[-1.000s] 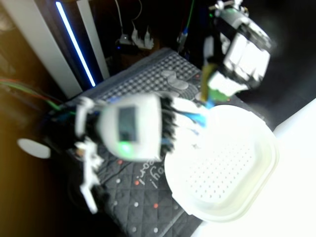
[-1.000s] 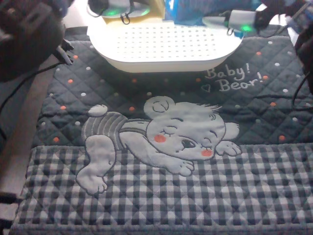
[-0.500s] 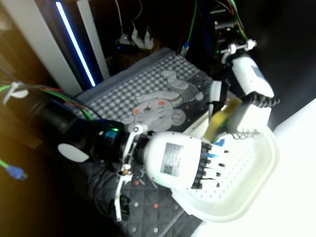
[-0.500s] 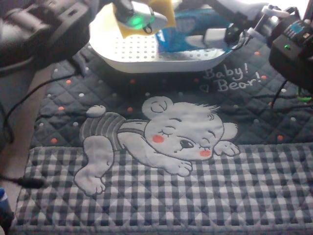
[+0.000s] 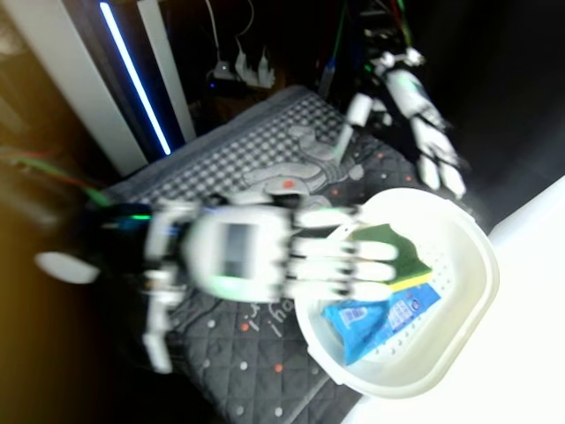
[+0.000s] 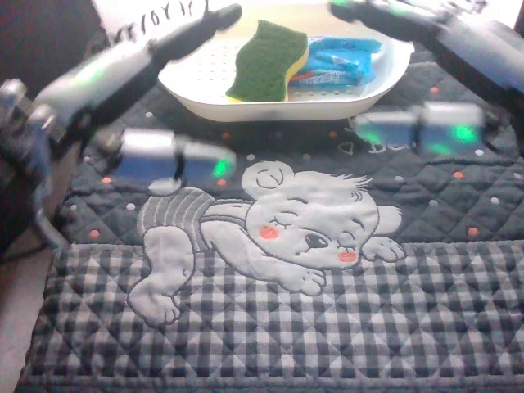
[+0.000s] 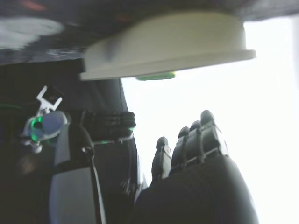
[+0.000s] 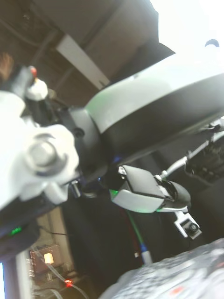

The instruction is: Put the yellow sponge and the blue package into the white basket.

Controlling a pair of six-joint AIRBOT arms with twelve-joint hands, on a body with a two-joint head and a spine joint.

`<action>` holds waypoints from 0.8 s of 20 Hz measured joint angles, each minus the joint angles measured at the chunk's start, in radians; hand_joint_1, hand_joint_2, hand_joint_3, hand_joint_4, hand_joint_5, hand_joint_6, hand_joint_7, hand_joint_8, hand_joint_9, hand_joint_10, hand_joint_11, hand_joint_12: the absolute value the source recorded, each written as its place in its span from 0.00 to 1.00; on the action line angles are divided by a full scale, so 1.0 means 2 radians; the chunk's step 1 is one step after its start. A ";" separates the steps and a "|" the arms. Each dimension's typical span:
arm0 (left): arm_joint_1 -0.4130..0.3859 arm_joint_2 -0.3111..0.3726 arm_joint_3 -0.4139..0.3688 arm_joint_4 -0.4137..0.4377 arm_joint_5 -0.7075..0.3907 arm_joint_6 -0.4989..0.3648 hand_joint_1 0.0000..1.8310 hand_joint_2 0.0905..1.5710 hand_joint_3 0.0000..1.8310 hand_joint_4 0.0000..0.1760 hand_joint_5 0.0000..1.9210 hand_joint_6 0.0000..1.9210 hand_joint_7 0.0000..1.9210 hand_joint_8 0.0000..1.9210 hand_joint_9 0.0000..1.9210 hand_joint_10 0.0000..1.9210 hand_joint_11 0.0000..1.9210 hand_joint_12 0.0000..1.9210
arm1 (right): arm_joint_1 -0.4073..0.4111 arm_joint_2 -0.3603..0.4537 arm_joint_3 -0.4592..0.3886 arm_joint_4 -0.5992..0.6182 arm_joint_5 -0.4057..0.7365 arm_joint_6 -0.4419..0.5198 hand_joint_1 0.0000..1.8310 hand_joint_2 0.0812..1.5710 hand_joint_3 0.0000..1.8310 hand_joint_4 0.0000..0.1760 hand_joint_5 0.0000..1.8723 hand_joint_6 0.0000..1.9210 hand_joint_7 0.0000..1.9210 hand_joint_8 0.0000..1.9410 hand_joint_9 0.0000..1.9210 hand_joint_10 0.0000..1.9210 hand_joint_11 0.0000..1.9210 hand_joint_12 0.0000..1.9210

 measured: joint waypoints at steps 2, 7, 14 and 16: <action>0.053 0.035 -0.041 -0.010 -0.059 0.001 0.45 0.59 0.00 1.00 0.00 0.00 0.00 0.00 0.00 0.00 0.00 0.00 | -0.059 0.027 -0.035 0.023 0.057 0.000 0.42 0.61 0.00 0.88 0.11 0.00 0.04 0.01 0.00 0.00 0.00 0.00; 0.172 0.097 -0.116 -0.069 -0.208 0.010 0.46 0.52 0.00 1.00 0.00 0.00 0.00 0.00 0.00 0.00 0.00 0.00 | -0.173 0.076 -0.100 0.097 0.163 0.000 0.41 0.64 0.01 0.88 0.07 0.00 0.02 0.00 0.00 0.00 0.00 0.00; 0.252 0.112 -0.162 -0.100 -0.298 0.025 0.31 0.61 0.01 0.78 0.00 0.00 0.00 0.00 0.00 0.00 0.02 0.01 | -0.270 0.108 -0.156 0.141 0.245 0.000 0.38 0.63 0.00 1.00 0.06 0.00 0.02 0.00 0.00 0.00 0.00 0.00; 0.264 0.113 -0.164 -0.113 -0.302 0.024 0.27 0.61 0.00 0.97 0.00 0.00 0.00 0.00 0.00 0.00 0.03 0.02 | -0.289 0.108 -0.160 0.147 0.247 -0.001 0.34 0.61 0.00 1.00 0.01 0.00 0.01 0.00 0.00 0.00 0.00 0.00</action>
